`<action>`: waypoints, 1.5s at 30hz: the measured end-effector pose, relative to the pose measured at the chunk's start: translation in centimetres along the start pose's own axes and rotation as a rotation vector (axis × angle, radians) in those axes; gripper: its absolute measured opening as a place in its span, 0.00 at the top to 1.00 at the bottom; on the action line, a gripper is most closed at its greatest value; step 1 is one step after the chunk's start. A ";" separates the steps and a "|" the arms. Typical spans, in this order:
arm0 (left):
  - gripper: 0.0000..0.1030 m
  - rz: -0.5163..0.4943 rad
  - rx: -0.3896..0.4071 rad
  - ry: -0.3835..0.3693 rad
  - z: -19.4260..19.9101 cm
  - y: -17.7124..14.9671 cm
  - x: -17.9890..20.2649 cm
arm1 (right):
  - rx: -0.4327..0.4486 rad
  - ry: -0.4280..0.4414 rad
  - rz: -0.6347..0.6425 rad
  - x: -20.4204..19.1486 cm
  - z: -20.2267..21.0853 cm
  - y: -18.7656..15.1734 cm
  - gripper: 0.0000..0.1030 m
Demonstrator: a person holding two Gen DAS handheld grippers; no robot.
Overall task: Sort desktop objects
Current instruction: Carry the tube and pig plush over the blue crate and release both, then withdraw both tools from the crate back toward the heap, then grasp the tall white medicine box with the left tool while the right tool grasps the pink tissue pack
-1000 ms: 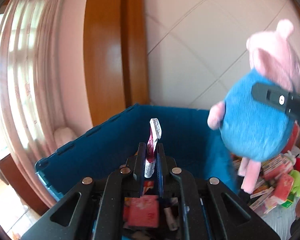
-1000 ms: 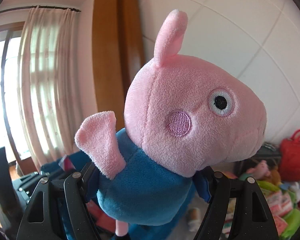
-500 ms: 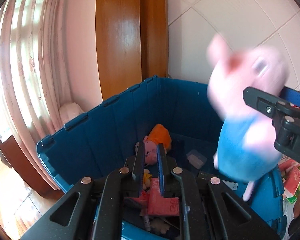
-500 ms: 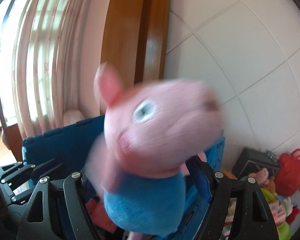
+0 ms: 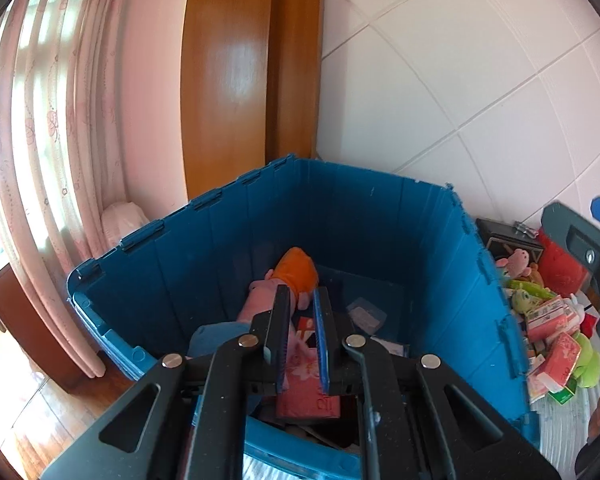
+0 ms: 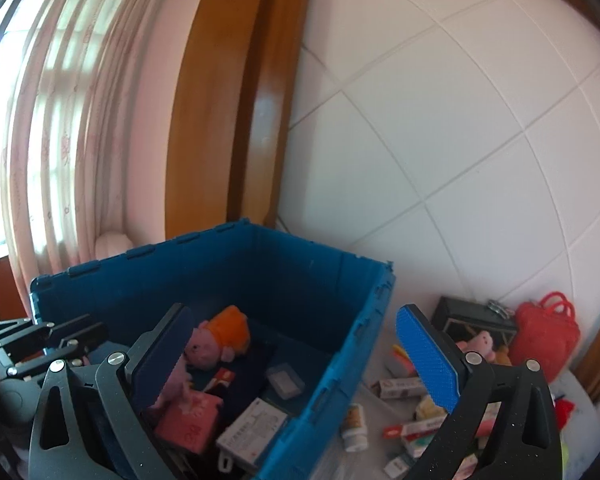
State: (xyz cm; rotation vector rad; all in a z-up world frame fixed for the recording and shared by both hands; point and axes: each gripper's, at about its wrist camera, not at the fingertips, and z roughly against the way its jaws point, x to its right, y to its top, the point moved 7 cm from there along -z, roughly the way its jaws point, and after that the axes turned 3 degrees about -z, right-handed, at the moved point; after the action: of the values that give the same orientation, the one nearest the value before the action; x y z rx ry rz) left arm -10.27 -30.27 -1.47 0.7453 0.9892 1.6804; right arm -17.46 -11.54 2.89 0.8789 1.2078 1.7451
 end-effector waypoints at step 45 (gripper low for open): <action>0.29 -0.173 -0.638 -0.199 -12.8 -24.1 35.9 | -0.592 -0.245 -0.499 45.4 6.8 -35.6 0.00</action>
State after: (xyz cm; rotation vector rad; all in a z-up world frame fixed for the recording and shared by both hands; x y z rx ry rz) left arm -21.20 4.44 -28.14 0.3745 0.3267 1.6017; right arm -22.31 39.25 -24.89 0.3751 0.6162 1.4106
